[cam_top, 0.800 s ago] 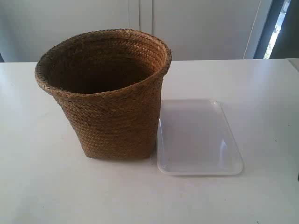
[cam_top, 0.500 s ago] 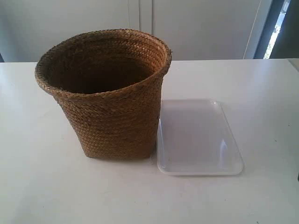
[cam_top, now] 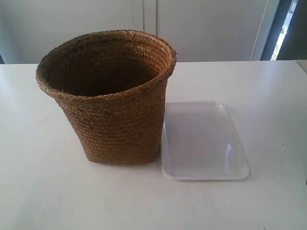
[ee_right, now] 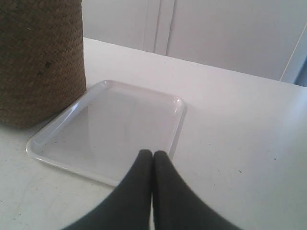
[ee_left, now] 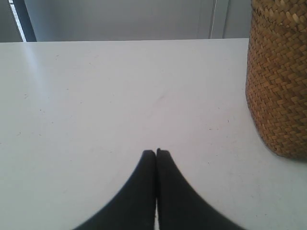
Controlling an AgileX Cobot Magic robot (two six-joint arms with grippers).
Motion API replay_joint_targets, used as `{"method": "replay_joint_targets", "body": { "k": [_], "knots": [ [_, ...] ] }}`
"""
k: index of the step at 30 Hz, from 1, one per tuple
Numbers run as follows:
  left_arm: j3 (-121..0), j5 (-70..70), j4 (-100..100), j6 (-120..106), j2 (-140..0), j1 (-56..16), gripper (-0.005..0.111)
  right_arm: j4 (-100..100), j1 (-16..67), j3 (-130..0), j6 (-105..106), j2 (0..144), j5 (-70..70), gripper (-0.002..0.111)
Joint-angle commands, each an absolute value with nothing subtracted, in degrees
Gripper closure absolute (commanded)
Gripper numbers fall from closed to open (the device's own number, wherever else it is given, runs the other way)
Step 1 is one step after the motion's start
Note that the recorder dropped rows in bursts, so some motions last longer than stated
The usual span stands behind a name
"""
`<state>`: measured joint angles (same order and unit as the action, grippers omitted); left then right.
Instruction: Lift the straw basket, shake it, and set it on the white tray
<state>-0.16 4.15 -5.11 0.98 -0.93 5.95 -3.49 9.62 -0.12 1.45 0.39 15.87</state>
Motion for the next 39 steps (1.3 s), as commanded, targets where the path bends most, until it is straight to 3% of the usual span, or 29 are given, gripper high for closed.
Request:
{"method": "replay_joint_targets", "body": {
  "k": [1, 9, 13, 17, 21, 25, 30, 35, 39],
  "knots": [
    [0.00, 4.26, -5.45, 1.21, -1.13, 5.57, 0.107, -4.69, 9.20, 0.00, 2.84, 0.00, 15.08, 0.108],
    [0.00, 3.10, -5.45, 1.21, -1.13, 5.55, 0.107, -8.65, 9.20, 0.00, 11.41, 0.00, 11.25, 0.108],
    [0.00, -6.85, -5.56, 3.87, -1.13, 5.55, 0.107, -8.65, 9.20, 0.00, 12.71, 0.00, -1.92, 0.108],
    [0.00, -11.38, -5.67, 9.11, -1.13, 5.55, 0.107, -8.65, 9.20, 0.00, 12.71, 0.00, -4.12, 0.108],
    [0.00, -19.94, -5.96, 13.66, -1.13, 5.55, 0.107, -8.43, 9.20, 0.00, 3.29, 0.00, -12.64, 0.108],
    [-1.61, -18.35, -5.96, 13.12, -1.26, 5.55, 0.107, -7.25, 9.20, 0.00, -4.80, 0.00, -24.75, 0.108],
    [-7.34, -17.61, -5.96, 11.47, -4.75, 5.55, 0.107, 16.87, 9.20, -4.07, -3.30, 0.00, -25.33, 0.108],
    [-18.96, -21.45, -19.58, 0.00, -14.28, 5.55, 0.107, 46.73, 9.20, -11.88, 8.41, 3.91, -39.65, 0.108],
    [-29.02, -23.98, -36.94, -10.03, -27.43, 5.55, 0.107, 45.81, 9.62, -18.74, 6.08, 13.34, -45.44, 0.108]
  ]
}}
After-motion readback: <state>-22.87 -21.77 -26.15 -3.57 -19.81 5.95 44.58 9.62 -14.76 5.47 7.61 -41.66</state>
